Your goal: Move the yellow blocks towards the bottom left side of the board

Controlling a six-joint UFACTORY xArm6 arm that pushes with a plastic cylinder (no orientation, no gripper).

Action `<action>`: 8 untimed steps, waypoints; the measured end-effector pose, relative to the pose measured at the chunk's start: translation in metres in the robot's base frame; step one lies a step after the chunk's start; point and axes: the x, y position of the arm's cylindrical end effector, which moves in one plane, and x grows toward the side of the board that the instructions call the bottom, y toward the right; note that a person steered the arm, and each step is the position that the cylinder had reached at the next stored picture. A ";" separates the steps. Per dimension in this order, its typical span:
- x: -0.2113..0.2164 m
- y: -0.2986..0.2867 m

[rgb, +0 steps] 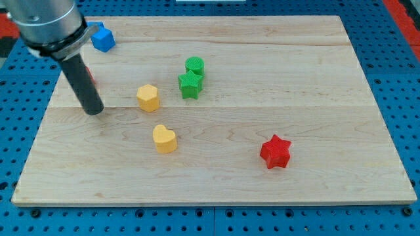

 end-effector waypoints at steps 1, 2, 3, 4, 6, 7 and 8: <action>-0.029 0.015; -0.050 0.017; -0.044 0.065; -0.016 0.108; 0.011 0.151; 0.013 0.179; 0.017 0.179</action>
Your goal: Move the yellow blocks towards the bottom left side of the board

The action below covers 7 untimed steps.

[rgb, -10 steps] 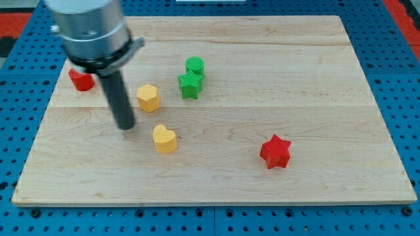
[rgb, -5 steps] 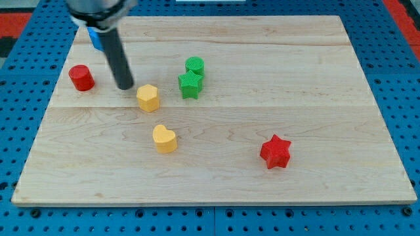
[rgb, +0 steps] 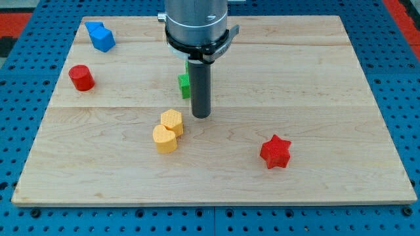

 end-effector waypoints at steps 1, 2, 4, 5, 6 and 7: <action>0.000 -0.012; 0.000 -0.028; 0.010 -0.067; 0.030 -0.095; 0.046 -0.116; 0.046 -0.113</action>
